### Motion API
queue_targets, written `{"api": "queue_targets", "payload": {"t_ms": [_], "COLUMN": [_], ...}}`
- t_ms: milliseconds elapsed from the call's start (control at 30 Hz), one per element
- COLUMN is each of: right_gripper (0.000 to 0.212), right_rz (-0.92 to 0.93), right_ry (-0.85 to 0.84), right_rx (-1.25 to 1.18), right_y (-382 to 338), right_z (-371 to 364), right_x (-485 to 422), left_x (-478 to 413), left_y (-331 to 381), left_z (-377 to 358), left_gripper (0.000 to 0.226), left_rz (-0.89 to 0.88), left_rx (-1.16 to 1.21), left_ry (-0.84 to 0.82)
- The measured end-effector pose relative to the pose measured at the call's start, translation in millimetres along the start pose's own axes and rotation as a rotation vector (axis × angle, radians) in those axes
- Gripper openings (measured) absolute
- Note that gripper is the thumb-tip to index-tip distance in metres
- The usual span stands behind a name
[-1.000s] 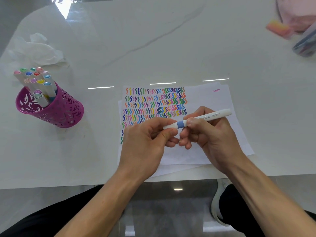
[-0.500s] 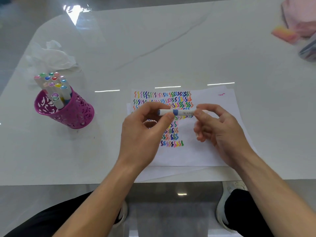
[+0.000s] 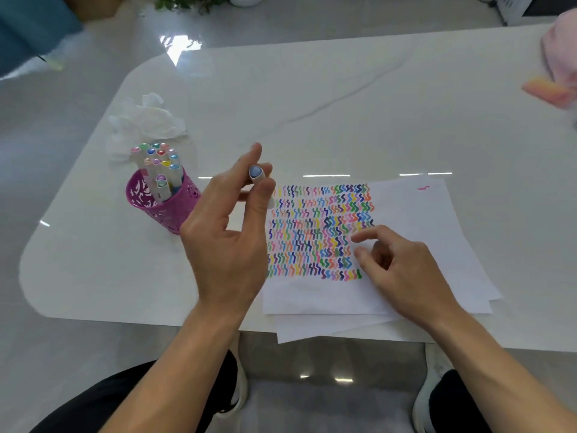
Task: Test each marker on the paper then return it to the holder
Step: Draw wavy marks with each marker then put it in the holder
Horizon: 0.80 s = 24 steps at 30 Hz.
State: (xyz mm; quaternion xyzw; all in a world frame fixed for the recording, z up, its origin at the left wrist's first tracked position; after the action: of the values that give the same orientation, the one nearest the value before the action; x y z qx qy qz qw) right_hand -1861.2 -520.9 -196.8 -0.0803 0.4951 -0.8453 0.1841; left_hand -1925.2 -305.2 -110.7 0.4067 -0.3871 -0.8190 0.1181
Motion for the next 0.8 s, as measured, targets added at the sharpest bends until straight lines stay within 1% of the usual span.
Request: {"api": "queue_targets", "payload": {"t_ms": [167, 267, 433, 667, 800], "right_gripper": [0.010, 0.009, 0.009, 0.010, 0.009], "right_rz": [0.047, 0.064, 0.078, 0.088, 0.086], "right_ry": [0.001, 0.011, 0.019, 0.006, 0.011], "right_rx": [0.104, 0.146, 0.189, 0.214, 0.220], "right_y": [-1, -2, -2, -1, -1], "right_z": [-4, -6, -8, -9, -9], "right_x": [-3, -4, -5, -5, -6], "left_x": [-15, -21, -27, -27, -26], "left_y": [-10, -17, -28, -38, -47], "left_z": [25, 42, 61, 67, 65], "left_gripper": [0.030, 0.032, 0.032, 0.028, 0.026], "left_rz": [-0.121, -0.129, -0.138, -0.069, 0.078], "left_rx": [-0.067, -0.122, -0.273, -0.346, -0.343], "left_ry": [0.140, 0.243, 0.333, 0.335, 0.247]}}
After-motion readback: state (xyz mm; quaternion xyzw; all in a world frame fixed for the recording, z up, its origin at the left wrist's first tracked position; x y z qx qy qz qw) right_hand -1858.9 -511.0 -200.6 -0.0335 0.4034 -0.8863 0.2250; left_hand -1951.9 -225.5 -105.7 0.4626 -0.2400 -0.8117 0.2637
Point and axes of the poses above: each hand's wrist, its own x-axis away from the middle knuckle, its own z-axis out of the back of the hand, y = z × x, the point moved 2 cm from there along -x, towards the middle knuckle, and after that the axes turned 11 degrees about -x, right-handed, at the moved point
